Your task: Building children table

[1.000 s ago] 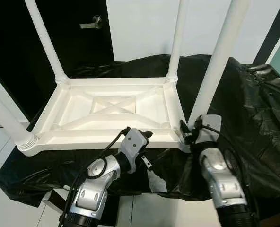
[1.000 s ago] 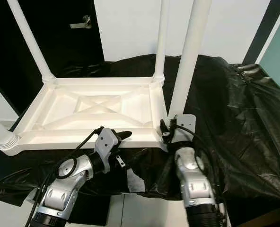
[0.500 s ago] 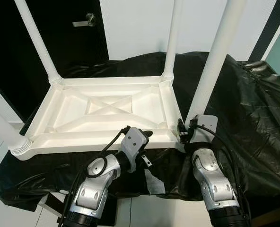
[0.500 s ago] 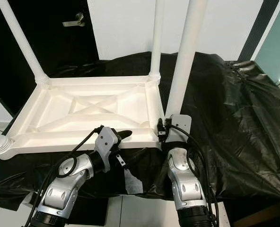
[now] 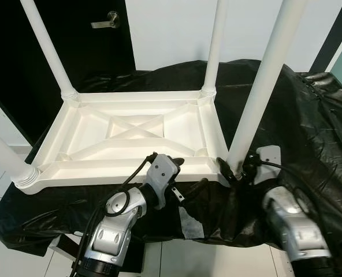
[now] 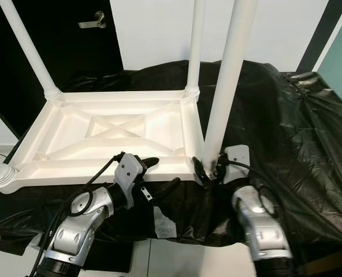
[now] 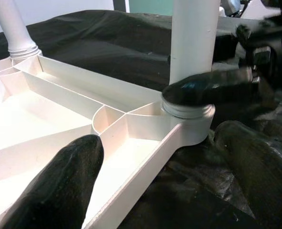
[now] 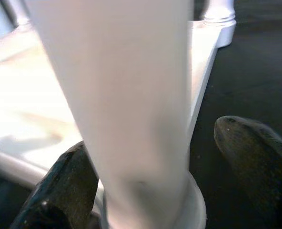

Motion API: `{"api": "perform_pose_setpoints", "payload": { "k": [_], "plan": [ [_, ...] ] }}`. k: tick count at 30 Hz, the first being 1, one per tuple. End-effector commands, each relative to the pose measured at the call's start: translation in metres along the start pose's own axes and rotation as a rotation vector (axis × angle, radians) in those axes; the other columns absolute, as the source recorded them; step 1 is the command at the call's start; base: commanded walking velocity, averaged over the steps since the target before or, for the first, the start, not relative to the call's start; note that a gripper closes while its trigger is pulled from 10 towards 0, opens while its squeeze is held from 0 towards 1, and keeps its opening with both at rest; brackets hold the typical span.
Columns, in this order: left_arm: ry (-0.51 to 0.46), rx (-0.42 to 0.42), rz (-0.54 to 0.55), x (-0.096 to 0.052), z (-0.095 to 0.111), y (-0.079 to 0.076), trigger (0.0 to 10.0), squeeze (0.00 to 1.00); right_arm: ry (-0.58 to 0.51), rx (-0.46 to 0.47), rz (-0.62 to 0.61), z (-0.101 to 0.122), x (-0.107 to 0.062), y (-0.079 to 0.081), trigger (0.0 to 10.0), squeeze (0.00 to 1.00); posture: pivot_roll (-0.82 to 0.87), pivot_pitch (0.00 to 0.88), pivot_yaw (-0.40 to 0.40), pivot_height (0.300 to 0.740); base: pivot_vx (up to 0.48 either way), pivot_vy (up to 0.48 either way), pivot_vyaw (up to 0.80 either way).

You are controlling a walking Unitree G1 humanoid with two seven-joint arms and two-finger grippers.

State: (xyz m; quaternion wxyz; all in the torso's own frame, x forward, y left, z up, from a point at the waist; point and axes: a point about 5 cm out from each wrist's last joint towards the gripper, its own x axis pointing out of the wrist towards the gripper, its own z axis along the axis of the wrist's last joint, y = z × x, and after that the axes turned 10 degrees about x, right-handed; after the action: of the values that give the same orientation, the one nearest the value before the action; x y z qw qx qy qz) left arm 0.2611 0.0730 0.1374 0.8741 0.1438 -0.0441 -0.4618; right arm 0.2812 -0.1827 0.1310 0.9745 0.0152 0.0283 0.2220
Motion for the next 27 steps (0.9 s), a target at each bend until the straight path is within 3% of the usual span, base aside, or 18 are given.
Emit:
{"api": "perform_pose_setpoints", "payload": {
  "k": [1,4,9,11,12,13,15,16,23,24,25,26,27],
  "plan": [
    [0.014,0.005,0.07,0.0,0.001,0.006,10.0,0.0,0.006,-0.005,0.089,0.003,0.004,0.001,10.0,0.0,-0.03,0.0,0.008,0.74,0.0,0.0,0.0],
    [0.014,0.005,0.07,0.0,0.001,0.006,10.0,0.0,0.028,-0.021,0.133,0.004,0.008,0.001,10.0,0.0,-0.03,0.0,0.013,0.74,0.0,0.0,0.0],
    [0.009,0.013,0.068,0.002,0.002,0.008,10.0,0.0,0.08,-0.1,0.293,0.008,0.028,0.008,10.0,0.0,-0.02,0.0,0.014,0.74,0.0,0.0,0.0],
    [0.009,0.013,0.068,0.002,0.002,0.008,10.0,0.0,0.08,-0.1,0.293,0.008,0.028,0.008,10.0,0.0,-0.02,0.0,0.014,0.74,0.0,0.0,0.0],
    [0.009,0.015,0.071,0.002,0.003,0.009,10.0,0.0,0.091,-0.124,0.312,0.008,0.033,0.008,4.2,0.0,-0.01,0.0,0.006,0.74,0.0,0.0,0.0],
    [0.009,0.017,0.076,0.002,0.003,0.01,10.0,0.0,0.113,-0.163,0.325,0.005,0.035,0.008,1.6,0.0,-0.01,0.0,0.001,0.74,0.0,0.0,0.0],
    [0.009,0.017,0.076,0.002,0.003,0.01,10.0,0.0,0.113,-0.163,0.325,0.005,0.035,0.008,1.6,0.0,-0.01,0.0,0.001,0.74,0.0,0.0,0.0],
    [0.01,0.017,0.082,0.001,0.003,0.01,10.0,0.0,0.131,-0.174,0.332,0.002,0.035,0.007,0.0,0.0,0.0,0.0,-0.007,0.74,0.0,0.0,0.0],
    [0.014,0.012,0.096,-0.001,0.002,0.009,10.0,0.0,0.175,-0.161,0.321,-0.006,0.028,0.002,0.0,0.0,0.0,0.0,-0.011,0.74,0.0,0.0,0.0],
    [0.013,0.009,0.096,-0.001,0.002,0.008,10.0,0.0,0.194,-0.16,0.291,-0.011,0.024,0.0,2.7,0.0,0.0,0.0,-0.011,0.74,0.0,0.0,0.0],
    [0.013,0.008,0.095,-0.001,0.002,0.007,10.0,0.0,0.205,-0.161,0.273,-0.014,0.023,-0.002,2.7,0.0,0.0,0.0,-0.011,0.74,0.0,0.0,0.0],
    [0.013,0.007,0.094,-0.001,0.001,0.007,10.0,0.0,0.213,-0.153,0.214,-0.018,0.022,-0.003,10.0,0.0,-0.01,0.0,-0.01,0.74,0.0,0.0,0.0],
    [0.013,0.007,0.094,-0.001,0.001,0.007,10.0,0.0,0.213,-0.153,0.214,-0.018,0.022,-0.003,10.0,0.0,-0.01,0.0,-0.01,0.74,0.0,0.0,0.0]
  ]
}}
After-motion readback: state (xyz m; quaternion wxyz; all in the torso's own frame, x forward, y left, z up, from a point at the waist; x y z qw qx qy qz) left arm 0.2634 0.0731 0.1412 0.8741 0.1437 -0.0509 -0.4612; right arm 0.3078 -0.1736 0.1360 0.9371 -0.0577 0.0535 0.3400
